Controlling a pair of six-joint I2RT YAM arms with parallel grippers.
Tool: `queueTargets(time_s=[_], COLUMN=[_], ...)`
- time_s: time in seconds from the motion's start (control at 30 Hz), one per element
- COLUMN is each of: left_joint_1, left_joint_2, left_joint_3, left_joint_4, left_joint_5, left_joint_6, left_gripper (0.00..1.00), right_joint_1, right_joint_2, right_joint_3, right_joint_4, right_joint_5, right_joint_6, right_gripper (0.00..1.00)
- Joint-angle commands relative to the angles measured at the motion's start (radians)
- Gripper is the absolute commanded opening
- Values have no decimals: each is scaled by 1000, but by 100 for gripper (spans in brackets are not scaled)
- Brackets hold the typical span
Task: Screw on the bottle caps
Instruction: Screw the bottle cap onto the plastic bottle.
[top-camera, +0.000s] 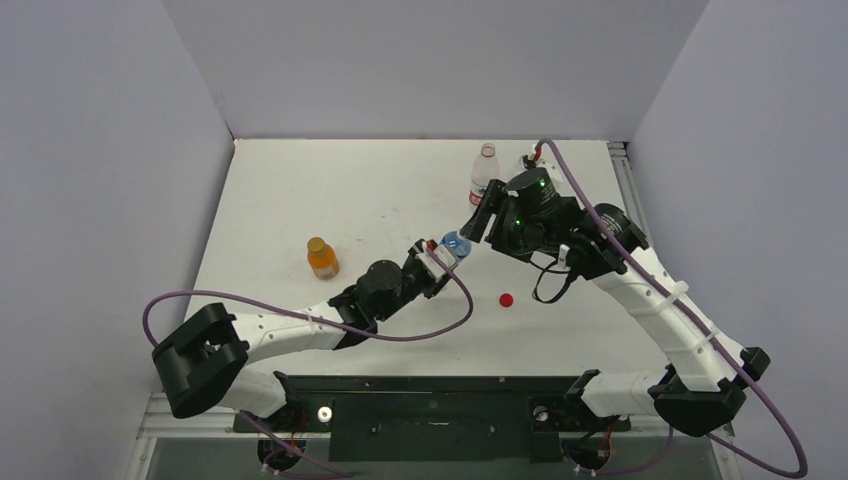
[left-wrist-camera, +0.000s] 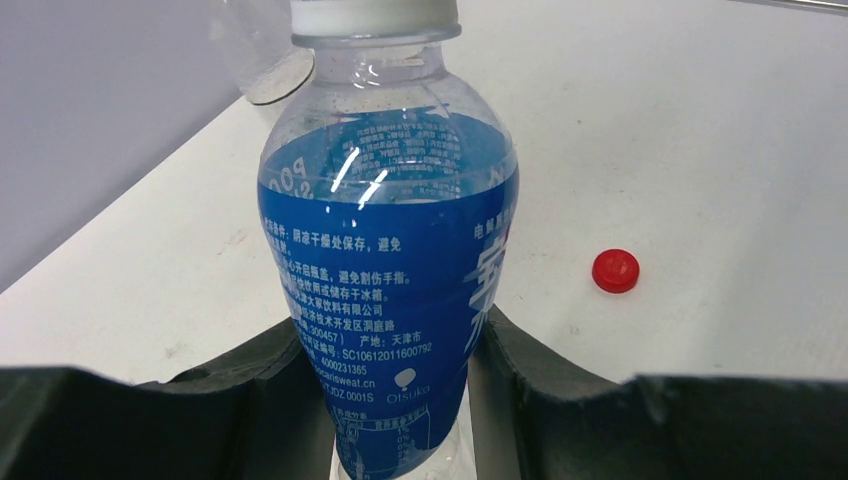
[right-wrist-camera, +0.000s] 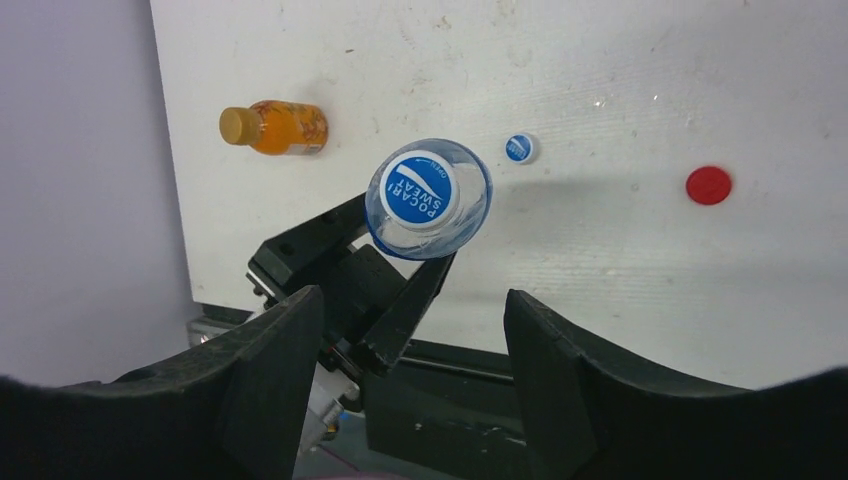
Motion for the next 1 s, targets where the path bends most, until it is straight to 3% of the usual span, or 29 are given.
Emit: queueTargets(time_s=[0.0, 0.3, 0.53, 0.97], left_joint_1=[46, 113, 123, 122], left_joint_2=[-67, -197, -277, -318], left_joint_3=[45, 63, 34, 22], left_joint_4=[-54, -275, -347, -371], left_joint_5=[209, 584, 657, 677], left_joint_6=[-70, -118, -165, -182], left_gripper=[0, 0, 0, 0], right_joint_1=[-10, 14, 101, 103], right_joint_2=[-64, -153, -172, -161], right_joint_3=[70, -34, -54, -63], right_joint_4=[11, 66, 75, 97], right_joint_5=[54, -139, -195, -271], right_joint_6=[-270, -574, -683, -707], right_gripper=[63, 61, 57, 55])
